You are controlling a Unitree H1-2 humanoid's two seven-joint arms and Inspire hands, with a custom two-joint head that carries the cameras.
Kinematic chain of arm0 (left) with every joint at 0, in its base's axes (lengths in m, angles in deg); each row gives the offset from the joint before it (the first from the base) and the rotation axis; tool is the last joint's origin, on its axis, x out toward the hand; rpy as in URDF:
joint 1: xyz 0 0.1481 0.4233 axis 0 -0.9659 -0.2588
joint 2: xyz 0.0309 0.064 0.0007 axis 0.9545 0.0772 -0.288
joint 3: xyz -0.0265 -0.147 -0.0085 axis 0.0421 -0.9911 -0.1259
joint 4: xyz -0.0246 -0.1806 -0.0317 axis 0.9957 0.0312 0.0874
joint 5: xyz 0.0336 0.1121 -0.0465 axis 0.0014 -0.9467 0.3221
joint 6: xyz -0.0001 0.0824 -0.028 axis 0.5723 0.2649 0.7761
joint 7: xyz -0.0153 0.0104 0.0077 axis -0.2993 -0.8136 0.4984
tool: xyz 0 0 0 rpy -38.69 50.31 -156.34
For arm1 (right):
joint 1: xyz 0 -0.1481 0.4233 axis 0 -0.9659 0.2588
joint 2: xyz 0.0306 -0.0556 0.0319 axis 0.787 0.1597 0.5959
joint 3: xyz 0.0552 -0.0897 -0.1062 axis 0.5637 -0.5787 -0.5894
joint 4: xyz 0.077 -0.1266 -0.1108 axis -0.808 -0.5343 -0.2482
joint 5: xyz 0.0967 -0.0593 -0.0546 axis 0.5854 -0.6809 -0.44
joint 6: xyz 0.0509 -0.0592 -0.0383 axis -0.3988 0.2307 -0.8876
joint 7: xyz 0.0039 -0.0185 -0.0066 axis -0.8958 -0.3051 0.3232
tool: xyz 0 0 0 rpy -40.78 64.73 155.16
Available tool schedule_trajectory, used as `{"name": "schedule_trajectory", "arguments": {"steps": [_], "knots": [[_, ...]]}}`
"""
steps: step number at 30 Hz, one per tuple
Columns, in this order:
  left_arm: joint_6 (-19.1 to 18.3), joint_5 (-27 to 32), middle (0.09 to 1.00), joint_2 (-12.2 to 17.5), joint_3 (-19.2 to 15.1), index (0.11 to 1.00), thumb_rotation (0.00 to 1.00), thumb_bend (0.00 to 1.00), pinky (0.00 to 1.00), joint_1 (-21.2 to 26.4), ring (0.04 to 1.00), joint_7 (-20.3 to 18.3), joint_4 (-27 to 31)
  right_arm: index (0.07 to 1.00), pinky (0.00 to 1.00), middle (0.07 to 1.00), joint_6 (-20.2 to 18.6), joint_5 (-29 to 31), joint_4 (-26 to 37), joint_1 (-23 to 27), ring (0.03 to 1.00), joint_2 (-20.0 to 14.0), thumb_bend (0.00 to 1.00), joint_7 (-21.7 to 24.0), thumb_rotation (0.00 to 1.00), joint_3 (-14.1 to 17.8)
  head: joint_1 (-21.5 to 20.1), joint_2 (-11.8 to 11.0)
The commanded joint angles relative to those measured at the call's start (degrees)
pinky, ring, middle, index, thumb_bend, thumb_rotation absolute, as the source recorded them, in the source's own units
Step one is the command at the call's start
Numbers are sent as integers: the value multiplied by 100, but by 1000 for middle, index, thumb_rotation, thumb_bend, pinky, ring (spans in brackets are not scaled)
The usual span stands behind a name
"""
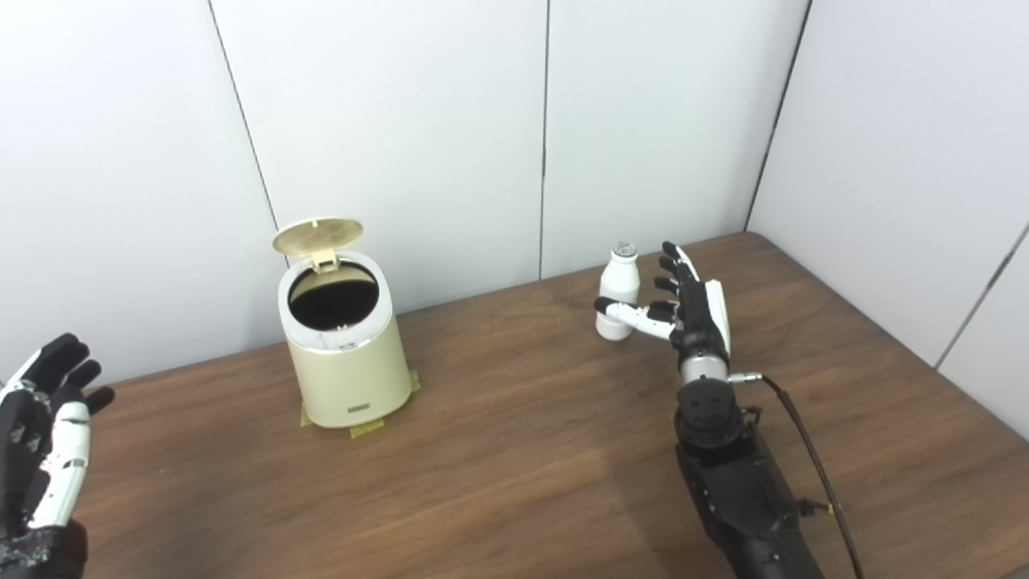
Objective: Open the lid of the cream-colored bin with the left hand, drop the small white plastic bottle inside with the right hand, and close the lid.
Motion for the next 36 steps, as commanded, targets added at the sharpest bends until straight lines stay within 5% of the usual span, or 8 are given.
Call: {"name": "schedule_trajectory", "arguments": {"steps": [1, 3, 7, 14, 17, 22, 36], "knots": [[15, -52, 856, 1, 5, 834, 359, 40, 800, 243, 854, 48, 296, 900, 475, 742, 98, -9, 37, 307, 644, -144, 820, -36, 216, 28, -3, 1], [-32, -64, 859, 0, 9, 836, 354, 39, 801, 245, 856, 47, 330, 884, 514, 769, 123, -23, -52, 335, 688, -159, 830, -51, 219, 18, -1, 0], [-84, -63, 866, 0, 7, 843, 357, 52, 810, 248, 860, 42, 367, 873, 470, 721, 162, 33, -235, 398, 623, -186, 828, -26, 220, 37, 7, -1], [-80, -97, 863, -16, 22, 841, 364, 46, 811, 239, 859, 45, 409, 872, 567, 784, 292, 136, -565, 474, 713, -303, 822, 26, 217, 7, 24, 14], [-112, -118, 867, -34, 31, 844, 369, 38, 811, 234, 861, 57, 447, 848, 492, 714, 337, 97, -690, 491, 618, -341, 841, -29, 230, -35, 34, 14], [-157, -156, 875, -52, 28, 853, 409, 41, 823, 239, 865, 69, 481, 856, 596, 799, 350, 118, -688, 453, 738, -341, 827, 4, 194, -75, 41, 18], [-140, -168, 866, -83, 33, 841, 435, 39, 822, 248, 862, 75, 478, 850, 687, 821, 499, -41, -856, 411, 787, -500, 874, 114, 262, -455, 105, 10]]}}
